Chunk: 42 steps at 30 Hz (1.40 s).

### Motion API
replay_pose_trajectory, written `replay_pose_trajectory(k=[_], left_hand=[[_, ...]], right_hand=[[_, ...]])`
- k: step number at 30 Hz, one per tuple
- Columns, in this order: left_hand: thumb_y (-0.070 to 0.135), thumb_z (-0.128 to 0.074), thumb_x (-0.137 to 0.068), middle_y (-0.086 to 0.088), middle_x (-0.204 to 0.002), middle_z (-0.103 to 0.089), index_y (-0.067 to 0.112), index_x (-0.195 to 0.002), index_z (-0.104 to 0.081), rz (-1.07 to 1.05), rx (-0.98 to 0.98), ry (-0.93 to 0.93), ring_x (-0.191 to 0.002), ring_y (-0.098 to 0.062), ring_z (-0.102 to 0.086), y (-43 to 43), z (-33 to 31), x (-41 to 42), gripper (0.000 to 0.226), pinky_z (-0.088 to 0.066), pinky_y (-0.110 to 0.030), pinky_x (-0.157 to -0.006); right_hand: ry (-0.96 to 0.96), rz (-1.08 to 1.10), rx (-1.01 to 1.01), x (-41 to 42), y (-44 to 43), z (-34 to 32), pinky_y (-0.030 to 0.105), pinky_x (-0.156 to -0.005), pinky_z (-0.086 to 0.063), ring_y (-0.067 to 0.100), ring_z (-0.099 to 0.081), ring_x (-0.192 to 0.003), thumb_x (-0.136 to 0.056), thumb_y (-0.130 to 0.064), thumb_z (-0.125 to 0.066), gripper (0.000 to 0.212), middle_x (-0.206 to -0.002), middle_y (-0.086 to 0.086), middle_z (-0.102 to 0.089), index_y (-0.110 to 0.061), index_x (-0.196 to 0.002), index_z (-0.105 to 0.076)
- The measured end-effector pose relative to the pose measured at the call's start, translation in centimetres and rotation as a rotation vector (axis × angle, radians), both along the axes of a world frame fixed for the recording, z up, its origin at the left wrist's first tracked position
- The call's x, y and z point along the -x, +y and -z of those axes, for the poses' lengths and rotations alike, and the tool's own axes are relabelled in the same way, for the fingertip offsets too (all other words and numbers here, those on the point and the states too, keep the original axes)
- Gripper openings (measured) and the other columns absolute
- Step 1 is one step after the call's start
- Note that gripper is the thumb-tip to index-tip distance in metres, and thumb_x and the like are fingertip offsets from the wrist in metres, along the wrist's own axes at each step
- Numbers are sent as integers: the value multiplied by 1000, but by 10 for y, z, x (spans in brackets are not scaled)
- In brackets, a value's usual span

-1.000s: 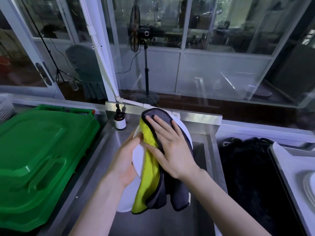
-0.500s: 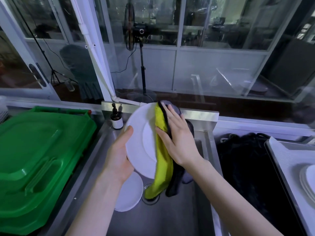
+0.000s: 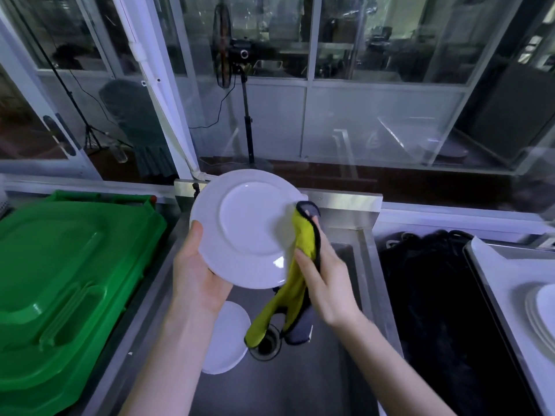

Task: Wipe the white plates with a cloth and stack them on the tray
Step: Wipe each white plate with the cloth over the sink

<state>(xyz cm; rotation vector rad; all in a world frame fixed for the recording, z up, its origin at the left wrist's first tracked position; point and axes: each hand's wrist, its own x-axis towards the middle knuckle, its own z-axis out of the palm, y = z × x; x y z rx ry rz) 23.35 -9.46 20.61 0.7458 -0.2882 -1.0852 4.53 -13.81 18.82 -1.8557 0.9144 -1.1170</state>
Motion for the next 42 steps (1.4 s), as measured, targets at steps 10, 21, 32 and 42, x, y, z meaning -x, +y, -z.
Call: replay_pose_trajectory(k=[10,21,32,42], left_hand=[[49,-40,-104,-13,-119,-74,11,-132,-63,-22,-148,100,-107,-29,-72,-14,-14,16,52,-57,-42,-81],[42,-42,-106,-15,-109,-77,8,-119,-65,-7,-78,198,-92,-30,-77,-10,-6,16,43,-62,-42,-62],[50,-51,-92,-15,-110,-76,10,-91,-84,181,-192,167,-97,-27,-76,1,2,41,52,-58,-37,-79],[56,-49,-97,-17,-109,-76,10,-93,-84,162,-168,117,-95,-29,-76,5,-2,27,58,-62,-36,-67]], right_hand=[[205,-107,352,-9,40,16,35,-123,-9,15,-13,-151,-99,-28,-49,61,-163,-13,-17,-21,-154,-23],[217,-68,341,17,30,23,42,-121,-15,17,-19,-150,-100,-26,-48,59,-161,-9,-24,-14,-154,-27],[457,-245,476,-21,20,-21,42,-121,-17,6,-18,-149,-100,-31,-50,48,-157,-10,-32,-14,-145,-45],[458,-321,553,-20,36,-11,45,-121,-19,13,-13,-151,-100,-30,-50,47,-160,-6,-27,-9,-143,-47]])
